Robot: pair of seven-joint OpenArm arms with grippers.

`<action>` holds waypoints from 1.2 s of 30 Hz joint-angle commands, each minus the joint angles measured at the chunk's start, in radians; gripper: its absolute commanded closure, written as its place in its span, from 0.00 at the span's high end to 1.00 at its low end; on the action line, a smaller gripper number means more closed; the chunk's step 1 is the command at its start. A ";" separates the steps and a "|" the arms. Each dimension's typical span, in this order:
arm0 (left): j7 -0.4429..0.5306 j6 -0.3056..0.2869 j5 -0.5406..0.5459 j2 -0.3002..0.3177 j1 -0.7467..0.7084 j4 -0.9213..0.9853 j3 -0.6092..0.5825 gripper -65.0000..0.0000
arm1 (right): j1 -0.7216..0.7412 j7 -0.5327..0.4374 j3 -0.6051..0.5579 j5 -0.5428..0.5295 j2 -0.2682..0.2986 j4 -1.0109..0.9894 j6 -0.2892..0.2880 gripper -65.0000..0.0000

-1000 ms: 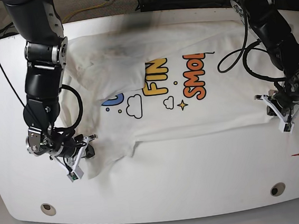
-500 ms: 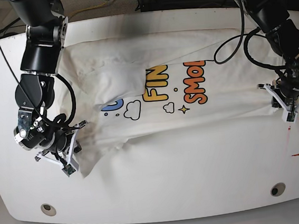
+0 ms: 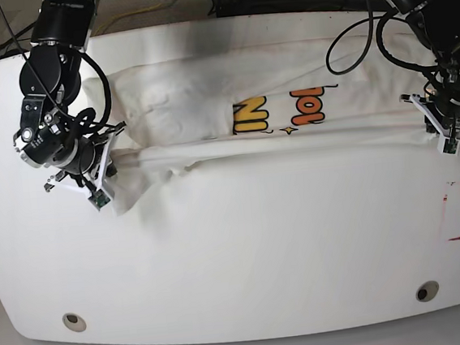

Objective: Fold the T-shirt properly
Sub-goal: 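Lift the hem with both grippers and fold it over toward the shoulders, then lower the folded hem onto the shoulder edge and release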

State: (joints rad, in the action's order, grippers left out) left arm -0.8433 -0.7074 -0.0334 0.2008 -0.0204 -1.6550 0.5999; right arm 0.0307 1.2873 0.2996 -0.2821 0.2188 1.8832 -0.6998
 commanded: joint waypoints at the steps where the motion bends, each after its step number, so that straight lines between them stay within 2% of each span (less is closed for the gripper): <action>1: -0.026 0.009 -0.007 0.019 -0.034 -0.072 0.002 0.00 | -0.044 0.001 0.006 0.002 0.015 0.026 0.002 0.00; 3: -0.067 0.009 -0.007 0.021 -0.054 -0.103 0.001 0.02 | -0.074 -0.001 0.006 0.001 0.014 0.026 0.002 0.00; 4: -0.089 0.009 -0.007 0.021 -0.065 -0.121 0.001 0.07 | -0.096 -0.001 0.006 0.001 0.012 0.023 0.002 0.00; 7: -0.126 0.009 -0.012 0.021 -0.097 -0.149 0.001 0.25 | -0.134 -0.008 0.006 0.004 0.000 0.017 0.002 0.00; 9: -0.141 0.009 -0.012 0.021 -0.126 -0.156 0.004 0.41 | -0.151 -0.008 0.006 0.008 -0.012 -0.001 0.002 0.00; 10: -0.144 0.009 -0.012 0.021 -0.137 -0.156 0.004 0.47 | -0.153 -0.008 0.008 0.008 -0.014 -0.009 0.002 0.03; 12: -0.144 0.009 -0.012 0.022 -0.172 -0.158 0.002 0.58 | -0.168 -0.008 0.010 0.008 -0.014 -0.020 0.002 0.19; 15: -0.150 0.009 -0.006 0.052 -0.209 -0.161 0.001 0.60 | -0.186 -0.002 0.051 -0.001 -0.014 0.016 0.002 0.39; 19: -0.198 0.009 0.033 0.062 -0.223 -0.215 0.007 0.60 | -0.211 -0.001 0.131 -0.001 -0.020 0.111 0.002 0.59; 23: -0.236 0.009 0.102 0.099 -0.266 -0.304 0.030 0.60 | -0.209 -0.001 0.146 -0.006 -0.020 0.132 0.002 0.60; 29: -0.282 0.009 0.249 0.145 -0.269 -0.328 0.007 0.60 | -0.197 -0.001 0.148 -0.150 -0.019 0.131 0.002 0.60; 34: -0.299 0.009 0.304 0.136 -0.220 -0.320 0.007 0.60 | -0.193 -0.001 0.143 -0.266 -0.026 0.128 0.002 0.60; 36: -0.298 0.009 0.303 0.096 -0.200 -0.304 -0.010 0.60 | -0.183 -0.001 0.141 -0.280 -0.065 0.117 0.002 0.60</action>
State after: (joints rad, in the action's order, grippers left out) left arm -1.1587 -0.7036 0.2619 0.3157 -0.2401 -1.9583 0.6014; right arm -0.1715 1.3006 0.4404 -0.5346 0.1833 1.9949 -0.6979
